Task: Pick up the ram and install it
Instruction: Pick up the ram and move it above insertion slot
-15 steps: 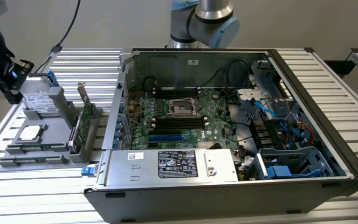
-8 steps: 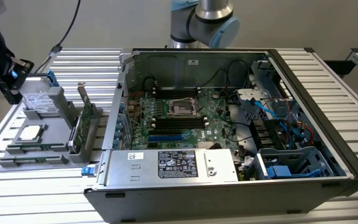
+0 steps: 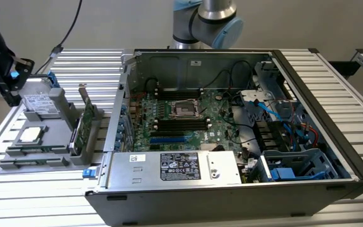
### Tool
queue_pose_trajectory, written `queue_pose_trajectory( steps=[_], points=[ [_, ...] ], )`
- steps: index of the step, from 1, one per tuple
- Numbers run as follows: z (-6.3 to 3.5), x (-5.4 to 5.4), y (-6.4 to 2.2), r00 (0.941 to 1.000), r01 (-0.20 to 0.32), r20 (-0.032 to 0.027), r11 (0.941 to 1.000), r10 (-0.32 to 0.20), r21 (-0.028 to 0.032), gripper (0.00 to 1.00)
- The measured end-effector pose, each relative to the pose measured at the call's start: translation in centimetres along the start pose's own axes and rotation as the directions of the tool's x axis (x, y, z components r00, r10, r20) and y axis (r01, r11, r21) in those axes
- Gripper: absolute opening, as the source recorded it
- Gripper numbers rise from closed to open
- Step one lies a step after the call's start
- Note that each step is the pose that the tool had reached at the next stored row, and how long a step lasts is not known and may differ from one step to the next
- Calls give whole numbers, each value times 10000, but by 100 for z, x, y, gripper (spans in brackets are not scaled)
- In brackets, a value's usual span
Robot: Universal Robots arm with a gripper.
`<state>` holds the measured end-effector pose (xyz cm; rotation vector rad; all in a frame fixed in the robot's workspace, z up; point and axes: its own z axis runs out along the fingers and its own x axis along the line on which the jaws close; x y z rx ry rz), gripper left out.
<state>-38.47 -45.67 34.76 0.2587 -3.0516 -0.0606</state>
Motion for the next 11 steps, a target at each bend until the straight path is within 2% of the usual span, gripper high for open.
queue_pose_trajectory(
  steps=[3, 6, 11],
  points=[
    [0, 0, 0, 9986, 532, -26, 9986, -532, 39, 10],
    [0, 0, 0, 9941, 1080, -54, 9941, -1079, 78, 10],
    [0, 0, 0, 9800, 1987, -107, 9800, -1985, 140, 10]
  ],
)
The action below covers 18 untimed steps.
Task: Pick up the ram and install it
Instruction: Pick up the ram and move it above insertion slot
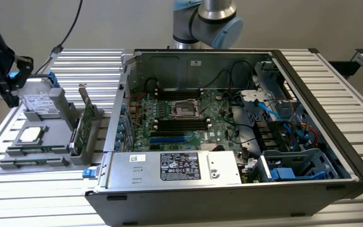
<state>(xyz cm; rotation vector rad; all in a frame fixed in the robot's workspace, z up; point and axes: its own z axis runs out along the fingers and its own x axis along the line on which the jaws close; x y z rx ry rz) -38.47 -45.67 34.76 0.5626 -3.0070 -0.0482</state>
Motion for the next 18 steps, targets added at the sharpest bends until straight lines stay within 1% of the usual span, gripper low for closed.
queue_pose_trajectory(
  steps=[3, 5, 7, 9, 13, 16, 18],
  points=[
    [0, 0, 0, 9986, 531, -26, 9986, -531, 39, 10],
    [0, 0, 0, 9960, 894, -44, 9960, -894, 65, 10],
    [0, 0, 0, 9921, 1256, -63, 9920, -1255, 91, 10],
    [0, 0, 0, 9868, 1621, -85, 9867, -1620, 116, 10],
    [0, 0, 0, 9726, 2323, -128, 9725, -2321, 162, 10],
    [0, 0, 0, 9584, 2853, -162, 9582, -2851, 195, 10],
    [0, 0, 0, 9473, 3201, -187, 9472, -3197, 216, 10]
  ],
)
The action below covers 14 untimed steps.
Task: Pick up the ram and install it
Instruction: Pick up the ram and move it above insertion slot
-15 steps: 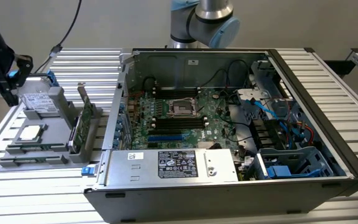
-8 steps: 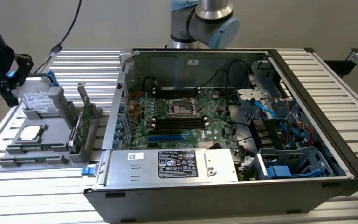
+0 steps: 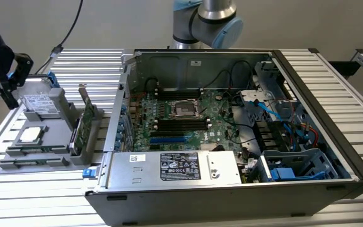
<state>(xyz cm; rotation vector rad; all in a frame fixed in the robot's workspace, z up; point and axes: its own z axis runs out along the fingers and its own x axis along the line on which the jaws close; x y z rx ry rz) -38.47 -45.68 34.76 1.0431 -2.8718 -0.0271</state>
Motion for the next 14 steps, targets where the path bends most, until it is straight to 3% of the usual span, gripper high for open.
queue_pose_trajectory(
  steps=[3, 7, 11, 14],
  points=[
    [0, 0, 0, 9986, 532, -25, 9986, -532, 39, 10],
    [2, 0, 0, 9919, 1267, -65, 9919, -1266, 92, 10],
    [5, 0, 0, 9802, 1980, -106, 9801, -1979, 140, 10],
    [7, 0, 0, 9678, 2515, -140, 9677, -2513, 174, 10]
  ],
)
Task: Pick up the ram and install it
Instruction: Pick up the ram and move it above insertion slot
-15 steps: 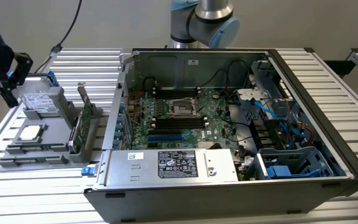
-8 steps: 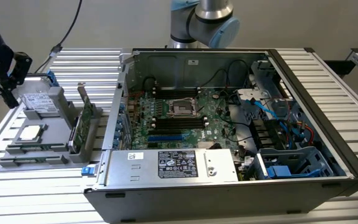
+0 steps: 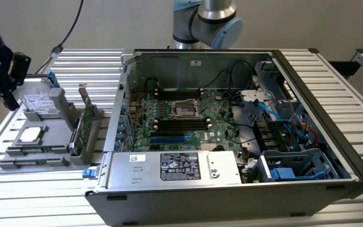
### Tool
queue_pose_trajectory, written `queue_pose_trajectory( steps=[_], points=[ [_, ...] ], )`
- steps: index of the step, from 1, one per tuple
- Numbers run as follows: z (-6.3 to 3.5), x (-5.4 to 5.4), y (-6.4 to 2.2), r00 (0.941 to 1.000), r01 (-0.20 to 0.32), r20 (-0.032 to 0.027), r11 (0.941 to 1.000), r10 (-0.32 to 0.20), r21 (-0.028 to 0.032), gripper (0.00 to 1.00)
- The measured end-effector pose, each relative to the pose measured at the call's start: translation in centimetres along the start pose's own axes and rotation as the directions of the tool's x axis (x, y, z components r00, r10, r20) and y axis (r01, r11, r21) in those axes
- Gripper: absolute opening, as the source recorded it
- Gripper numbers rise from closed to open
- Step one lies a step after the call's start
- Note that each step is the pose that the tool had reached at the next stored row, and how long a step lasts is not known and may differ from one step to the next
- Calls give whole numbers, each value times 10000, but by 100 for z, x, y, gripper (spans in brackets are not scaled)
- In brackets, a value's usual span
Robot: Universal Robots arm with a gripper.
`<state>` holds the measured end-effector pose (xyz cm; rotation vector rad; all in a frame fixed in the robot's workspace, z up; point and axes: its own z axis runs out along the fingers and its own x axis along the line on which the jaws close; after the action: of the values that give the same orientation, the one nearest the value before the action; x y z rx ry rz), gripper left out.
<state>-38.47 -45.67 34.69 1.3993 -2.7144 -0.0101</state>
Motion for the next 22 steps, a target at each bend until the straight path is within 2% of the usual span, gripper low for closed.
queue_pose_trajectory(
  steps=[3, 6, 8, 12, 15, 17, 22],
  points=[
    [2, 0, 0, 9985, 541, -25, 9985, -541, 40, 10],
    [4, 0, 0, 9942, 1077, -54, 9942, -1077, 78, 10],
    [6, 0, 0, 9896, 1438, -74, 9896, -1437, 103, 10],
    [9, -1, 0, 9766, 2150, -116, 9765, -2148, 151, 10],
    [11, -1, 0, 9635, 2676, -150, 9634, -2673, 184, 10],
    [13, -1, -1, 9526, 3041, -176, 9524, -3037, 207, 10],
    [14, -1, 0, 9215, 3881, -238, 9213, -3876, 255, 10]
  ],
)
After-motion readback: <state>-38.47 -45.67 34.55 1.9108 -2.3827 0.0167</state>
